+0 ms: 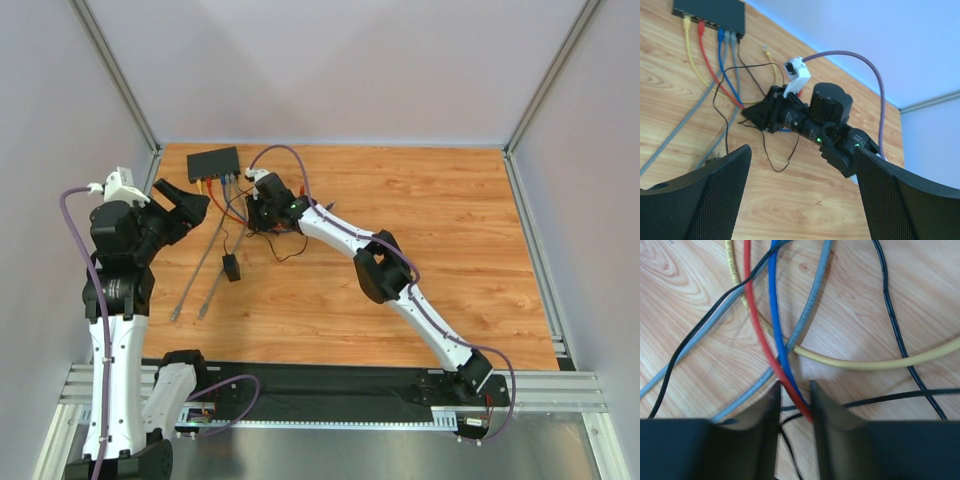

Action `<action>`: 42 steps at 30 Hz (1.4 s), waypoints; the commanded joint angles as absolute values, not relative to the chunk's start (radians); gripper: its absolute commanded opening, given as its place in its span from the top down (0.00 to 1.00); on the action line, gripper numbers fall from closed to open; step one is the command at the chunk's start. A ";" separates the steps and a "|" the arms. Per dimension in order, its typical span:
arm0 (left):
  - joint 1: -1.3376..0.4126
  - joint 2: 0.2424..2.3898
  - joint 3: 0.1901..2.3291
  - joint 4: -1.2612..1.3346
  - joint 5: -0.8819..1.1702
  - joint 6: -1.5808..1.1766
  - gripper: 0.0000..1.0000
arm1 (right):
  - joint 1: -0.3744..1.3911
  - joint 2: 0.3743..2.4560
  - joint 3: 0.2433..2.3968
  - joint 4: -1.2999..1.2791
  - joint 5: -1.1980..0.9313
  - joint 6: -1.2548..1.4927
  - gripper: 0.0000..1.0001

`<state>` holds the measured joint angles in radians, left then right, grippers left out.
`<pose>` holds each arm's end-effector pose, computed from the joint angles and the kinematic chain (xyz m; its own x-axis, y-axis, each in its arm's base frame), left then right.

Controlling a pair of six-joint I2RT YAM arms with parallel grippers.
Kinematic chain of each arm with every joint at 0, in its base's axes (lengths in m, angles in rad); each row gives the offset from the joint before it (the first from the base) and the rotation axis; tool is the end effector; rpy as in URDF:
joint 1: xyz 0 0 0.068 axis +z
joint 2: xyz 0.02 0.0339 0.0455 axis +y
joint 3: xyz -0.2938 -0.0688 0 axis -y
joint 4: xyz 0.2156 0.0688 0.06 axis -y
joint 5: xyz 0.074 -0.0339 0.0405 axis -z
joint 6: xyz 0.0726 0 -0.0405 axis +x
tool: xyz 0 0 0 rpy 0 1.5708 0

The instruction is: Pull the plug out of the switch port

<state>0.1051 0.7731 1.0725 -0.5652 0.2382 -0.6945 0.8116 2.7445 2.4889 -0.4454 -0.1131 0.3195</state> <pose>0.1385 -0.0026 0.4016 -0.2804 -0.6550 -0.7017 -0.0716 0.7433 -0.6652 0.4252 0.4600 0.1364 -0.6665 -0.2490 -0.7027 -0.6012 0.7369 0.3091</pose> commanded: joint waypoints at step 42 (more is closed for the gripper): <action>0.235 1.345 0.666 0.314 0.333 -0.718 0.29 | 0.838 2.059 1.626 -0.488 -0.169 0.132 0.45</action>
